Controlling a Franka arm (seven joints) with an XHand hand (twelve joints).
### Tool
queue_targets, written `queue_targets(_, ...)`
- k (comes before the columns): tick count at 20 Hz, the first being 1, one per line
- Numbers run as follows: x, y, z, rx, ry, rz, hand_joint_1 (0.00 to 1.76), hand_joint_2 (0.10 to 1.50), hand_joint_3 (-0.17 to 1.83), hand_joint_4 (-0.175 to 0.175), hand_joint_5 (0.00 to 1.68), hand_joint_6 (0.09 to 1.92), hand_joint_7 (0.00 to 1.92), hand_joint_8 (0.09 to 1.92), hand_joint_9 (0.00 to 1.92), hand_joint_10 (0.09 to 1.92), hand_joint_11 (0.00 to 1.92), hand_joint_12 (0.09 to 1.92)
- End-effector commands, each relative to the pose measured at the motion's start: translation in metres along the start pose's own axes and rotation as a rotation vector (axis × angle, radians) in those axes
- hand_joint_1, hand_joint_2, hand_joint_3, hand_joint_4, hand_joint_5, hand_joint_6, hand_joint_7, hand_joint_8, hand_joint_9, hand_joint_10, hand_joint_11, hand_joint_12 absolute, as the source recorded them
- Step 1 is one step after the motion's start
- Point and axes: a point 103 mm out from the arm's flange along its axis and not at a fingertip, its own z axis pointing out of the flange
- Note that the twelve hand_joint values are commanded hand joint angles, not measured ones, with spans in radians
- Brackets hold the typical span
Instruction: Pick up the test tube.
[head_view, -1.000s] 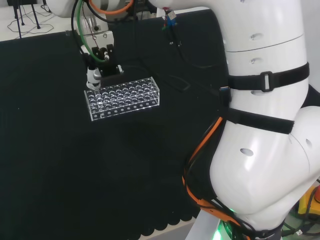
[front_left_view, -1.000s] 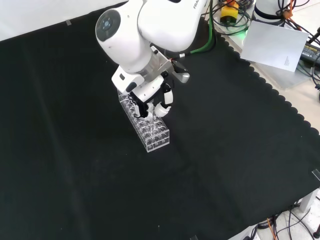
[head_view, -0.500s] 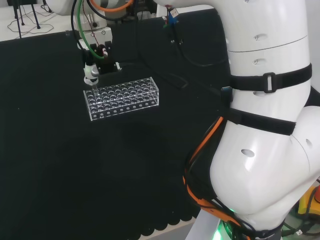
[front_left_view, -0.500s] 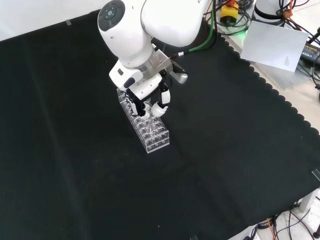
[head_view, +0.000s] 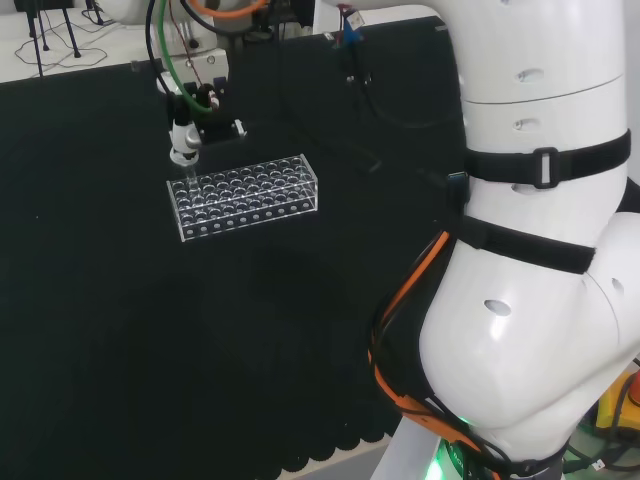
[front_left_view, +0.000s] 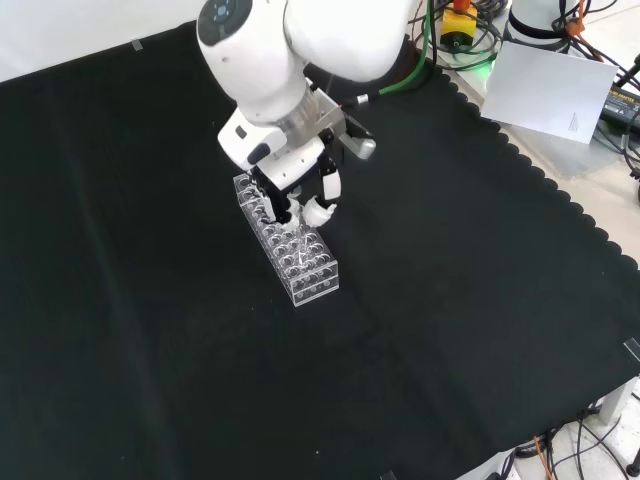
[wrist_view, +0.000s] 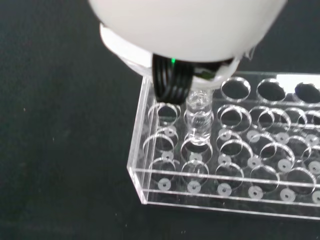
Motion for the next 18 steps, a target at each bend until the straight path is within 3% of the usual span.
queue_targets(1,-0.005,-0.005,-0.022,-0.037,0.004,-0.004,1.35,0.42,0.93,-0.175,1.49,0.36,1.56,0.33,1.64,0.72,1.4,1.02)
queue_targets(18,-0.019,-0.027,-0.081,-0.053,0.01,-0.031,1.35,0.42,0.94,-0.175,1.49,0.36,1.56,0.32,1.64,0.71,1.41,1.02)
